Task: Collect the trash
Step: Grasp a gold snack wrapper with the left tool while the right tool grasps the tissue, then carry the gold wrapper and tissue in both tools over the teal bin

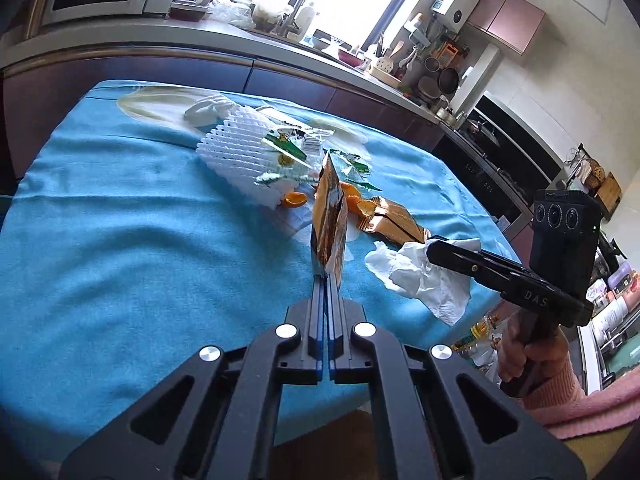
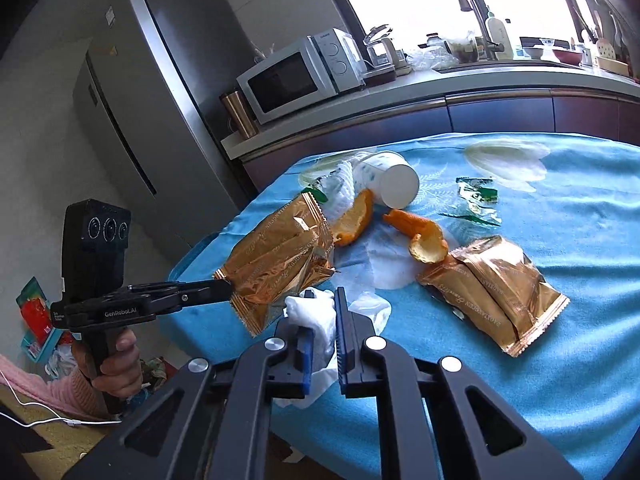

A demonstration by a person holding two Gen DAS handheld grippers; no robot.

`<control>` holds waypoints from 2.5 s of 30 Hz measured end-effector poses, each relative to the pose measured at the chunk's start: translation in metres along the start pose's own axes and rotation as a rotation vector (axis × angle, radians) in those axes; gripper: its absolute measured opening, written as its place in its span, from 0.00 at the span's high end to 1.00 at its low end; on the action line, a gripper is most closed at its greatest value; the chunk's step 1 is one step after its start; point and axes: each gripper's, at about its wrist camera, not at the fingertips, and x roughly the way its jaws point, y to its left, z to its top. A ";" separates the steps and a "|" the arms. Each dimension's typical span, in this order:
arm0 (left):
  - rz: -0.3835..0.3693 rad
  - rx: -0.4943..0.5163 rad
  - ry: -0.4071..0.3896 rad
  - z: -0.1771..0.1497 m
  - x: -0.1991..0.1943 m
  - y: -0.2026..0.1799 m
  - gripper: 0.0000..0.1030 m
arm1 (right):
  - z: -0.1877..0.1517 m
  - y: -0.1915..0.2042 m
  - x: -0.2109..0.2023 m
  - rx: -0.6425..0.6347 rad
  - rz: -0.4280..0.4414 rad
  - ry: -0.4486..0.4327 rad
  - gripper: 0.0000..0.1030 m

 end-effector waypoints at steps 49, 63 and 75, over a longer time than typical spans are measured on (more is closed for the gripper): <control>0.436 -0.213 -0.303 -0.015 -0.190 0.134 0.98 | 0.072 0.178 0.145 -0.319 0.372 0.068 0.92; 0.567 -0.316 -0.280 -0.019 -0.202 0.202 0.99 | 0.093 0.228 0.203 -0.392 0.414 0.095 0.92; 0.616 -0.391 -0.222 -0.019 -0.183 0.242 0.98 | 0.096 0.258 0.267 -0.407 0.405 0.194 0.92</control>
